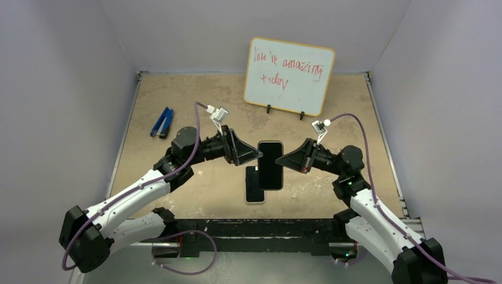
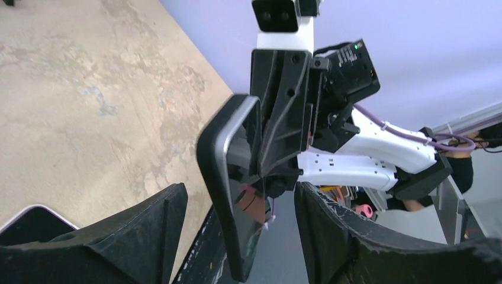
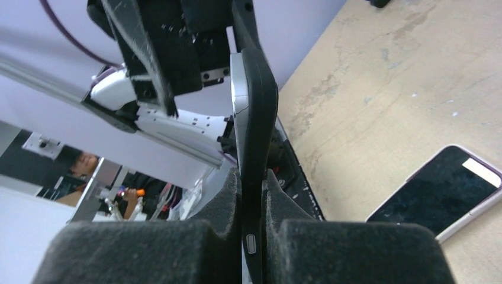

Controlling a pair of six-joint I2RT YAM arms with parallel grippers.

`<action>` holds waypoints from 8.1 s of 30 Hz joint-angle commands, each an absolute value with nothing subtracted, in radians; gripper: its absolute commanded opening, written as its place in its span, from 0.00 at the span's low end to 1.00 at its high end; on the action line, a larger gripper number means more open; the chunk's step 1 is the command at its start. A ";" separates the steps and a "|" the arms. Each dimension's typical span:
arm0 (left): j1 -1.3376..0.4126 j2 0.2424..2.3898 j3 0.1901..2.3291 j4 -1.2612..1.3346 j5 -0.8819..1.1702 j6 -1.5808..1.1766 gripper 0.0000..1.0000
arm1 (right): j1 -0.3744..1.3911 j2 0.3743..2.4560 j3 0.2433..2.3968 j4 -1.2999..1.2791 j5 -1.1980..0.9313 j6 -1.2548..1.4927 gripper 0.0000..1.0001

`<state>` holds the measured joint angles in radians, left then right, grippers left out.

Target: Put the phone into the phone case

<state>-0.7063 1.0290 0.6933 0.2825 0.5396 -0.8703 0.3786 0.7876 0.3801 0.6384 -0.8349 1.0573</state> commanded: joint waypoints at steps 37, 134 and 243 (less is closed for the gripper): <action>-0.699 1.139 0.734 0.428 0.764 -0.890 0.00 | 0.388 0.726 0.425 0.638 -0.823 1.100 0.56; -0.592 1.090 0.612 0.504 0.598 -1.057 0.00 | 0.388 0.792 0.374 0.429 -0.815 0.924 0.56; -0.499 0.993 0.422 0.589 0.658 -1.395 0.73 | 0.517 0.985 0.433 0.759 -0.235 1.290 0.00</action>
<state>-0.4934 1.0271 0.4900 0.4278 0.7219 -1.2121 0.5224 0.9947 0.4274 0.6331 -0.4118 1.2076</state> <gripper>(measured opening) 0.716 0.069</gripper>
